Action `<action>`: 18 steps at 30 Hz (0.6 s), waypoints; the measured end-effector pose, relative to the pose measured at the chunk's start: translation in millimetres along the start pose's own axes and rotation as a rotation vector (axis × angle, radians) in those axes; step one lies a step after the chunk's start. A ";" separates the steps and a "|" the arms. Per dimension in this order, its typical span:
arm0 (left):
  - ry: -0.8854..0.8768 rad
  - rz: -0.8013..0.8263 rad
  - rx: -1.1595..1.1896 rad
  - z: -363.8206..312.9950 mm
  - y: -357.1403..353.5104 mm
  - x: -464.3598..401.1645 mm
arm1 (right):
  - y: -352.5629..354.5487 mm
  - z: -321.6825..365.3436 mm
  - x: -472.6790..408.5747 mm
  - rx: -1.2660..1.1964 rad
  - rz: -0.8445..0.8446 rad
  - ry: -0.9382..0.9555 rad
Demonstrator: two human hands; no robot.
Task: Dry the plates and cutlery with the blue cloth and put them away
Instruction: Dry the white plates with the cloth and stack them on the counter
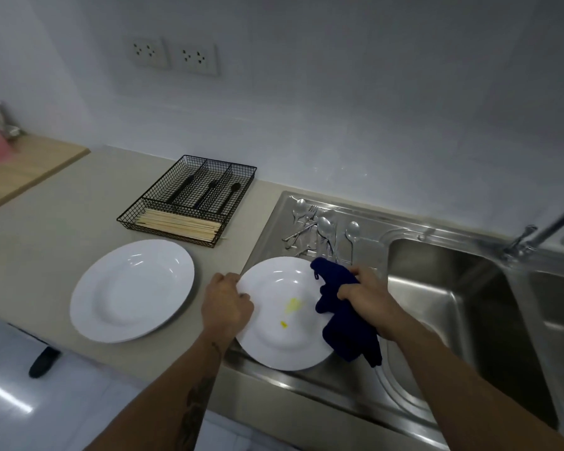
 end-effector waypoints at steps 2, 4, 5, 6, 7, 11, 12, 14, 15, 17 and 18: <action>0.034 -0.001 0.010 -1.4 -0.8 -2.7 | -1.6 -1.0 -0.4 0.038 0.014 0.022; 0.063 0.018 -0.002 -2.7 -2.2 -6.0 | -3.3 -1.8 -0.9 0.062 0.025 0.032; 0.069 0.034 -0.015 -2.9 -3.5 -7.7 | -4.3 -2.2 -1.2 0.073 0.031 0.034; 0.073 0.053 -0.027 -2.8 -5.0 -9.1 | -5.5 -3.0 -1.4 0.079 0.037 0.033; 0.077 0.069 -0.038 -2.8 -6.3 -10.3 | -7.0 -3.8 -1.3 0.083 0.041 0.029; 0.065 0.105 -0.090 -5.5 -9.5 -16.4 | -13.0 -4.7 -1.7 0.060 0.034 0.006; 0.056 0.112 -0.100 -7.0 -10.2 -18.3 | -14.2 -4.3 -1.7 0.054 0.031 0.003; 0.034 0.133 -0.116 -9.9 -11.8 -21.3 | -17.1 -3.4 -1.8 0.038 0.022 -0.007; 0.024 0.144 -0.124 -10.7 -12.7 -22.5 | -18.5 -3.0 -1.6 0.030 0.017 -0.014; 0.003 0.162 -0.137 -11.7 -14.0 -24.8 | -21.4 -2.8 -1.1 0.015 0.002 -0.025; -0.011 0.166 -0.138 -12.5 -14.7 -26.0 | -22.6 -2.9 -0.1 0.004 -0.006 -0.031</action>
Point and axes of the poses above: each hand's wrist, its own x-axis away from the middle knuckle, its own y-axis out of the back of the hand, z = x × y, the point moved 6 cm from there along -x, towards the middle knuckle, and after that the axes turned 13 degrees about -z, right-handed, at the moved point
